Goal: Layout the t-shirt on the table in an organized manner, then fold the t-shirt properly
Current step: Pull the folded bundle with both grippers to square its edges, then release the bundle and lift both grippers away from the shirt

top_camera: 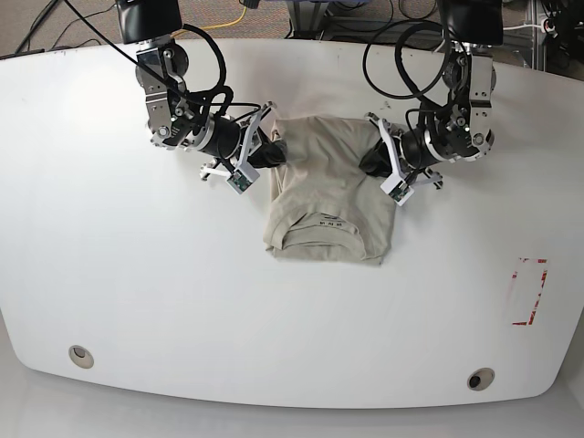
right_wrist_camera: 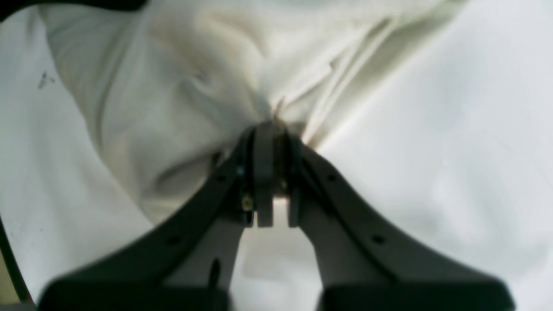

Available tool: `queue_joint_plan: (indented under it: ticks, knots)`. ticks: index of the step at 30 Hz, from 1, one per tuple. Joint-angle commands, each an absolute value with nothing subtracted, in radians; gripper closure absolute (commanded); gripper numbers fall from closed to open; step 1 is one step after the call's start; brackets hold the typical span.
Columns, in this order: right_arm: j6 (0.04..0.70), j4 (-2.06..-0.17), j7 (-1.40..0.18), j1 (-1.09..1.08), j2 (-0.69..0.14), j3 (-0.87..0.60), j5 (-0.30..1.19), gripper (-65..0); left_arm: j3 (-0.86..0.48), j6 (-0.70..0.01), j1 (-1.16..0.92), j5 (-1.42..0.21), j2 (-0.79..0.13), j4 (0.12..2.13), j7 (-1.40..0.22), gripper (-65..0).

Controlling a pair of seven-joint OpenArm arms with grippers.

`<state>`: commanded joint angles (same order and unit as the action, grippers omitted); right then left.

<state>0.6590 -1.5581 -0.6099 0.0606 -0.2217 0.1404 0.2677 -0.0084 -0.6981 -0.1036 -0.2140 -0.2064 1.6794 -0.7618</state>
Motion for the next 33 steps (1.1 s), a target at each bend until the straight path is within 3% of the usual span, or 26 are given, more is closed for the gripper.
queue_joint_plan:
  ticks: [6,12,14,18,22,26,33]
  knots:
    - [0.659,-1.664,-0.705,0.042,-0.222,0.14,0.268,-4.0,-0.01,-0.698,-0.094,-0.214,-0.193,1.847,-0.762,-5.6]
    - [0.659,-1.793,-0.754,0.033,-0.246,0.13,0.266,-4.0,-0.012,-0.693,-0.004,-0.208,-0.07,1.856,-0.748,-5.6]
    - [0.659,-1.822,-0.794,0.028,-0.268,0.104,0.268,-4.0,-0.008,-0.628,0.008,-0.208,-0.03,1.827,-0.713,-5.6]
    - [0.668,-1.88,-0.839,0.004,-0.285,-0.03,0.268,-4.0,-0.008,-0.486,0.015,-0.206,0.058,1.695,-0.478,-5.7]
    - [0.668,-1.885,-0.843,-0.03,-0.354,-0.091,0.268,-4.1,0.051,-0.38,0.01,-0.17,0.084,1.593,-0.321,-7.5]
    - [0.668,-1.885,-0.843,-0.041,-0.417,-0.096,0.268,-4.1,0.18,-0.295,-0.027,-0.068,0.084,1.527,-0.182,-8.5]
    - [0.668,-1.885,-0.843,-0.05,-0.426,-0.096,0.268,-4.1,0.277,-0.193,-0.039,-0.038,0.09,1.405,-0.071,-8.5]
